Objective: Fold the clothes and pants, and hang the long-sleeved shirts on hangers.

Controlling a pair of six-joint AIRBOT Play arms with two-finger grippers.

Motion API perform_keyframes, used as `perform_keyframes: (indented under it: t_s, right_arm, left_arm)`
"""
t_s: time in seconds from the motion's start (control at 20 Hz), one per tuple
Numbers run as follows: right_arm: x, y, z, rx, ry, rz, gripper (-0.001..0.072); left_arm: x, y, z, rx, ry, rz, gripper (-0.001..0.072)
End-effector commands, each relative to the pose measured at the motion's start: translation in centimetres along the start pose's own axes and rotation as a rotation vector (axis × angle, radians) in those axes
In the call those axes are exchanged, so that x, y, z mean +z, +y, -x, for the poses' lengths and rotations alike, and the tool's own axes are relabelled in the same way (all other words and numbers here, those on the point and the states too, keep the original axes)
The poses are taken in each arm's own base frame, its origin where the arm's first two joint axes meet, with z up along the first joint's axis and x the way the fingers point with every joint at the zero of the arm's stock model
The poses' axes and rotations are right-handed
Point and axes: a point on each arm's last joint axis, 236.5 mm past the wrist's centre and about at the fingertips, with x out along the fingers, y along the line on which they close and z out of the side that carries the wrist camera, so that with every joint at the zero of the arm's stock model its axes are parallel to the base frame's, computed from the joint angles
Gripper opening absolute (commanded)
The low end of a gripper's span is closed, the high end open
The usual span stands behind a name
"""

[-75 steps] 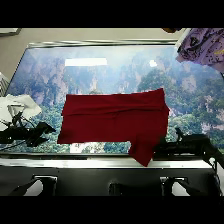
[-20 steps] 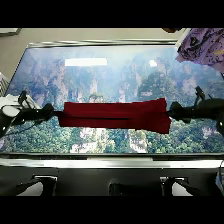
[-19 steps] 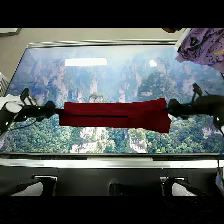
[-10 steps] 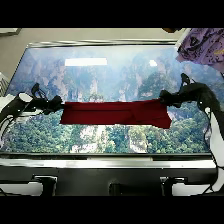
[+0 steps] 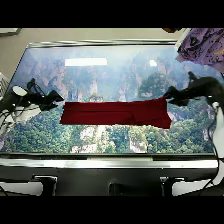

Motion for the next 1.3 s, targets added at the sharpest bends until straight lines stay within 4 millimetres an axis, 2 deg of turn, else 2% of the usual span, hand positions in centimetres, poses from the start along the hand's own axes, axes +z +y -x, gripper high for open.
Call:
perform_keyframes:
  t_s: [0.0,0.15,0.25,0.3,0.55,0.75,0.9,0.95,1.0,1.05,1.1,1.15,1.2,1.25]
  right_arm:
    - [-0.8,-4.3,2.9,0.069,0.062,-0.075,0.055]
    - [-1.9,-6.0,1.6,0.17,0.111,-0.13,0.0607]
    - [-2.0,-5.8,0.2,0.219,0.13,-0.131,0.0622]
    - [-2.1,-5.3,-0.5,0.26,0.14,-0.14,0.0657]
    - [-3.4,-5.8,-3.5,0.315,0.219,-0.179,0.0657]
    - [-4.4,-3.2,-5.5,0.311,0.259,-0.118,0.0655]
    - [-6.5,-1.4,-7.4,0.264,0.333,-0.043,0.0643]
    - [-6.9,-0.9,-8.0,0.252,0.345,-0.023,0.0593]
    - [-7.0,-0.5,-8.4,0.242,0.342,-0.007,0.046]
    - [-7.0,-0.1,-8.7,0.239,0.339,0.003,0.0315]
    - [-6.9,0.0,-8.6,0.243,0.336,0.003,0.0101]
    - [-6.7,0.2,-8.2,0.243,0.327,0.001,0.0029]
    - [-6.3,0.2,-7.5,0.22,0.309,0.001,0.0029]
    - [-5.8,0.1,-6.5,0.183,0.288,-0.001,0.0029]
  left_arm:
    - [0.6,1.2,3.4,0.06,0.012,0.011,0.0607]
    - [0.7,1.0,4.4,0.066,-0.003,-0.004,0.0607]
    - [0.6,0.8,4.5,0.064,-0.005,-0.01,0.0607]
    - [0.5,0.8,4.5,0.064,-0.002,-0.01,0.0607]
    - [0.5,0.8,4.5,0.064,0.002,-0.009,0.0607]
    - [0.5,0.8,4.5,0.064,0.0,-0.009,0.0607]
    - [0.6,0.5,4.4,0.062,-0.008,-0.015,0.0607]
    - [0.7,0.3,4.3,0.06,-0.013,-0.02,0.0607]
    - [0.8,0.2,4.3,0.058,-0.018,-0.023,0.0607]
    - [0.8,0.0,4.2,0.056,-0.021,-0.027,0.0607]
    - [0.7,-0.3,4.1,0.054,-0.023,-0.033,0.0607]
    - [0.5,-0.8,3.9,0.046,-0.018,-0.037,0.0606]
    - [0.2,-1.5,3.7,0.033,-0.011,-0.043,0.0595]
    - [-0.3,-2.4,3.3,0.013,-0.003,-0.048,0.0542]
